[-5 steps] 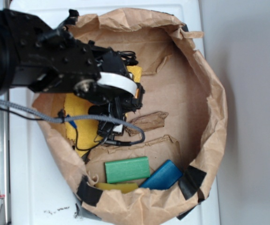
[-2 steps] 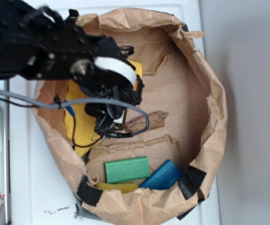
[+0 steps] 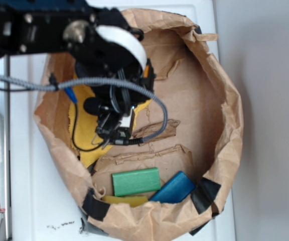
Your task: Grab the yellow cloth.
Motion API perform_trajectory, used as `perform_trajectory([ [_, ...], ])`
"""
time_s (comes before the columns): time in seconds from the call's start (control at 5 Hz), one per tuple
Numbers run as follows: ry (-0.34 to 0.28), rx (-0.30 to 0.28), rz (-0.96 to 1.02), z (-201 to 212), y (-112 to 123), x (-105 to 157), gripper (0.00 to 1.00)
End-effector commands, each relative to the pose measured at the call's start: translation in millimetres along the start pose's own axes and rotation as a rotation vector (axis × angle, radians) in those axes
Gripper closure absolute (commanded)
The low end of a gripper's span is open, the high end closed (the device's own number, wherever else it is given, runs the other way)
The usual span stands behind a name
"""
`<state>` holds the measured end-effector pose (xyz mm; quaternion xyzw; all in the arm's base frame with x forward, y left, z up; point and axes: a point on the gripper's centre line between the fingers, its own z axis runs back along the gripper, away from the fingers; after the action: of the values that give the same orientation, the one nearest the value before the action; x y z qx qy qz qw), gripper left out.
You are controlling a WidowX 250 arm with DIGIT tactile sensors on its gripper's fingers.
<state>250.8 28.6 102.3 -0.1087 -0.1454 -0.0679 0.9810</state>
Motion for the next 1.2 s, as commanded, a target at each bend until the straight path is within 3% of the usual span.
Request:
perform_trajectory([
  [0.0, -0.05, 0.027, -0.006, 25, 9, 19, 1.0],
  [0.2, -0.034, 0.077, -0.039, 3, 14, 18, 0.0],
  [0.6, -0.01, 0.118, -0.082, -42, 25, 14, 0.0],
  [1.0, 0.028, 0.114, -0.16, -75, 28, -3, 0.0],
])
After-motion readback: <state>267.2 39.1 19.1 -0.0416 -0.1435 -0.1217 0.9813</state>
